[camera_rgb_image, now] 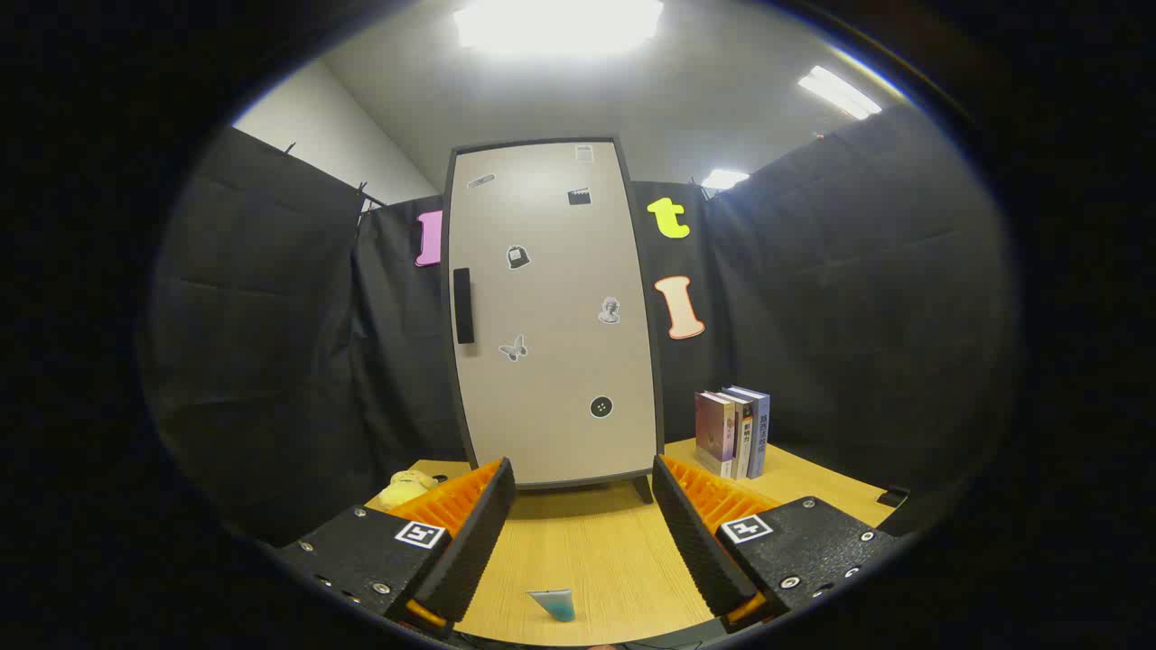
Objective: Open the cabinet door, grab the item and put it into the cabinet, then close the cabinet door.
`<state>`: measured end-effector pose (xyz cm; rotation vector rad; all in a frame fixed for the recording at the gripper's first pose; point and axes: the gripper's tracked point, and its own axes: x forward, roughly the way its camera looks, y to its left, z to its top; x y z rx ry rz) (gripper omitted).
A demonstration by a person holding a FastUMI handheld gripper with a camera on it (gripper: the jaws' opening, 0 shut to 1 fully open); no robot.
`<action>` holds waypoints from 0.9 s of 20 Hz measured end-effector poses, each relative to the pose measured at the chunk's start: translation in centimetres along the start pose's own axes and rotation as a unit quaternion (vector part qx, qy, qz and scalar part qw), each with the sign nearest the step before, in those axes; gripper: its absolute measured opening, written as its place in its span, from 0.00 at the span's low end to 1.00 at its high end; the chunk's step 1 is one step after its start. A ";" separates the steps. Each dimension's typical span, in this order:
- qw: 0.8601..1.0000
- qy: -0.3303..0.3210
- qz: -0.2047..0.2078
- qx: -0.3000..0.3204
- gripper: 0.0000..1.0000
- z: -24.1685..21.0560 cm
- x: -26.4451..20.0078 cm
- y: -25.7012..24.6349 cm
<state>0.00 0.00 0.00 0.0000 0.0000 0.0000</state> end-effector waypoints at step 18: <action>1.000 -0.001 0.029 0.008 0.95 0.5 0.5 1.5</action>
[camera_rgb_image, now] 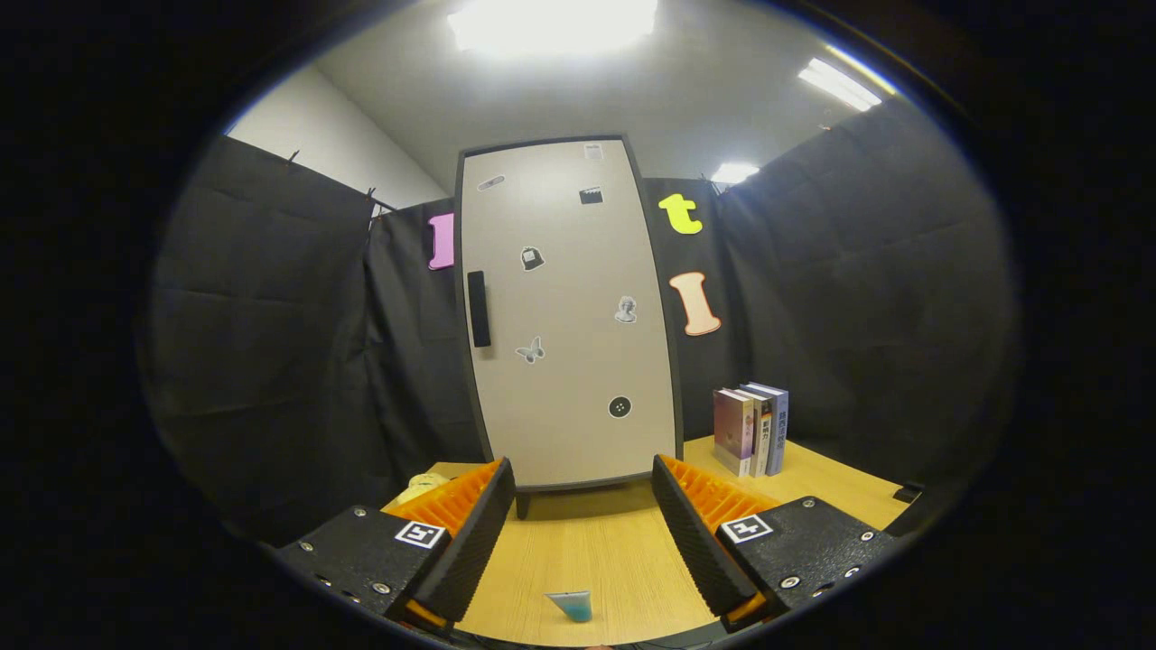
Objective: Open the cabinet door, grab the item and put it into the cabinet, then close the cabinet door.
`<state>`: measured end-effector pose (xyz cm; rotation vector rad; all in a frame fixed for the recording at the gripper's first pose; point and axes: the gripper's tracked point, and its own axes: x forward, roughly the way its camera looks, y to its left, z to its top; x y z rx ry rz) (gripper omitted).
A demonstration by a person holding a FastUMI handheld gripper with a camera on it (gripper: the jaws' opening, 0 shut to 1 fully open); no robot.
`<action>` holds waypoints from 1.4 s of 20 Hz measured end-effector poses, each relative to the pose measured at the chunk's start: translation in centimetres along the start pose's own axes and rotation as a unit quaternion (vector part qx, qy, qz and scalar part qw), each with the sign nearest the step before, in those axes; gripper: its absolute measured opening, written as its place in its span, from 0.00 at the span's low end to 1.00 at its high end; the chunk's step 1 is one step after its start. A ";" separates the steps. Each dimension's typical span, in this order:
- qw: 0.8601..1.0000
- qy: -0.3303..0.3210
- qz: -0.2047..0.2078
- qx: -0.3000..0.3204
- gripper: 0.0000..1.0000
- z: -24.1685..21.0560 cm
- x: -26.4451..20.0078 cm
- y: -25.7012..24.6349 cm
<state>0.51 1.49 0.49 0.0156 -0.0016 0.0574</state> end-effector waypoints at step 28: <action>0.996 -0.045 0.076 -0.007 0.95 11.0 19.1 11.6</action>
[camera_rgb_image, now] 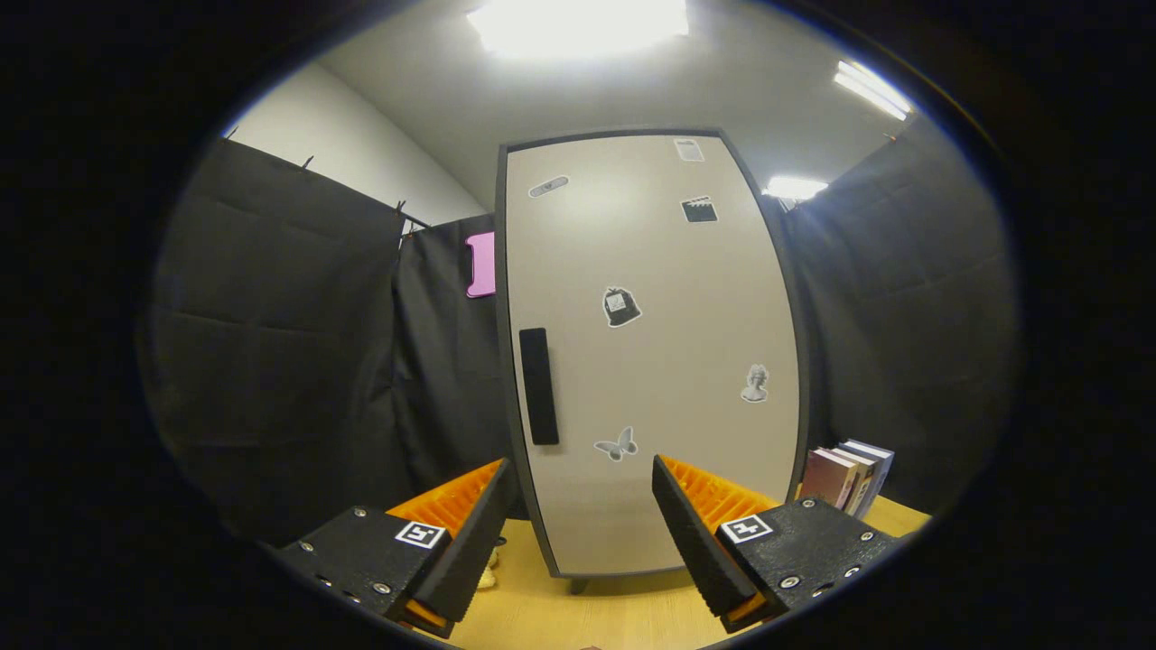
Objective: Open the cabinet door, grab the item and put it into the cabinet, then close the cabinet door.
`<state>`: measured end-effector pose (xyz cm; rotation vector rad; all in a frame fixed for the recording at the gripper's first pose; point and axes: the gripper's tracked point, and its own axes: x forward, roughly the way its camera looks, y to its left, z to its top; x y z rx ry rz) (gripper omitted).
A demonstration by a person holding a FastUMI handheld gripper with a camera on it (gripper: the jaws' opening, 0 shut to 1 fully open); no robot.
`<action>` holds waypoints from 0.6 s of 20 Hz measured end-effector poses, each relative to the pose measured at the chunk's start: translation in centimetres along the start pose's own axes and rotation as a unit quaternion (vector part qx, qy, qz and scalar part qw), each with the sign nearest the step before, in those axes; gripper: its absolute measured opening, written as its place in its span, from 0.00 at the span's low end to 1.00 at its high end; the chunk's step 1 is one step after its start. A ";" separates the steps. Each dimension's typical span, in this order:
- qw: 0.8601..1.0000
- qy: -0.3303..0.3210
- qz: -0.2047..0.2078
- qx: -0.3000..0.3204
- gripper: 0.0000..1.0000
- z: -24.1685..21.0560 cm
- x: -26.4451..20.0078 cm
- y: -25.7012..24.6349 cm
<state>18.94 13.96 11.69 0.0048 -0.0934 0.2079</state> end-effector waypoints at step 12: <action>1.000 -0.024 0.004 -0.007 0.94 3.1 10.4 2.2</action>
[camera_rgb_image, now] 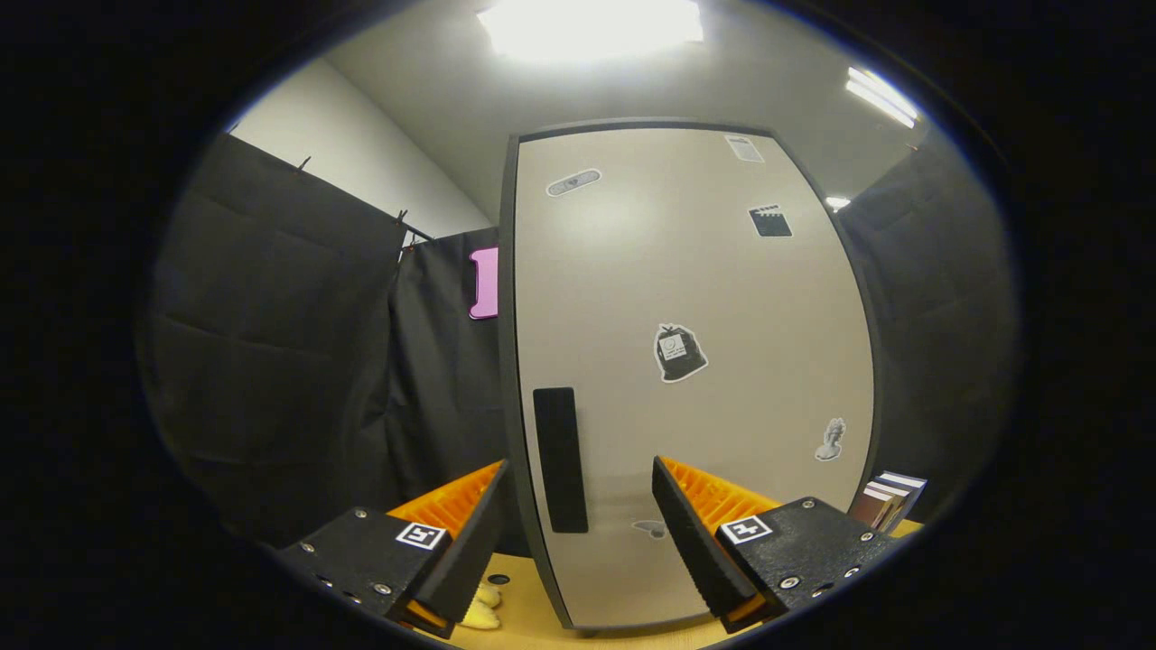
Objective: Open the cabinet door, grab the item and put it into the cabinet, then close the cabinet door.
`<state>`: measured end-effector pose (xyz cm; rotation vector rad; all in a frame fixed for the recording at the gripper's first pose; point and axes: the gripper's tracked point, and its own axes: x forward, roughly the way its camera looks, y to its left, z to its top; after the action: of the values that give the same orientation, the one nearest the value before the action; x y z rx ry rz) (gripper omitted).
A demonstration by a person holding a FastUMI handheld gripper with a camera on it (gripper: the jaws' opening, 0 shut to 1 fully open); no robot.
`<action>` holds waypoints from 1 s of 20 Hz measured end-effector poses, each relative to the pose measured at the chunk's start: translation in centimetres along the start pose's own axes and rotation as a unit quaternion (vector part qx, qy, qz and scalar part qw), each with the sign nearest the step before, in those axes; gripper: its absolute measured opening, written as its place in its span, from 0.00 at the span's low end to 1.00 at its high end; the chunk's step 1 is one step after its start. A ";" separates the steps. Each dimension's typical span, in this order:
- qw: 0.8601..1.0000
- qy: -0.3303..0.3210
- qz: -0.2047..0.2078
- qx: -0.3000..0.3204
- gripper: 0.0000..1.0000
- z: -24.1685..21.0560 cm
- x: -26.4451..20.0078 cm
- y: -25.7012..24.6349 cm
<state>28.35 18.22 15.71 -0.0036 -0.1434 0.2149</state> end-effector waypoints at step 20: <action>0.992 0.108 0.052 -0.023 0.26 -3.2 2.7 1.6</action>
<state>31.04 20.44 12.90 -0.0811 0.0685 0.3128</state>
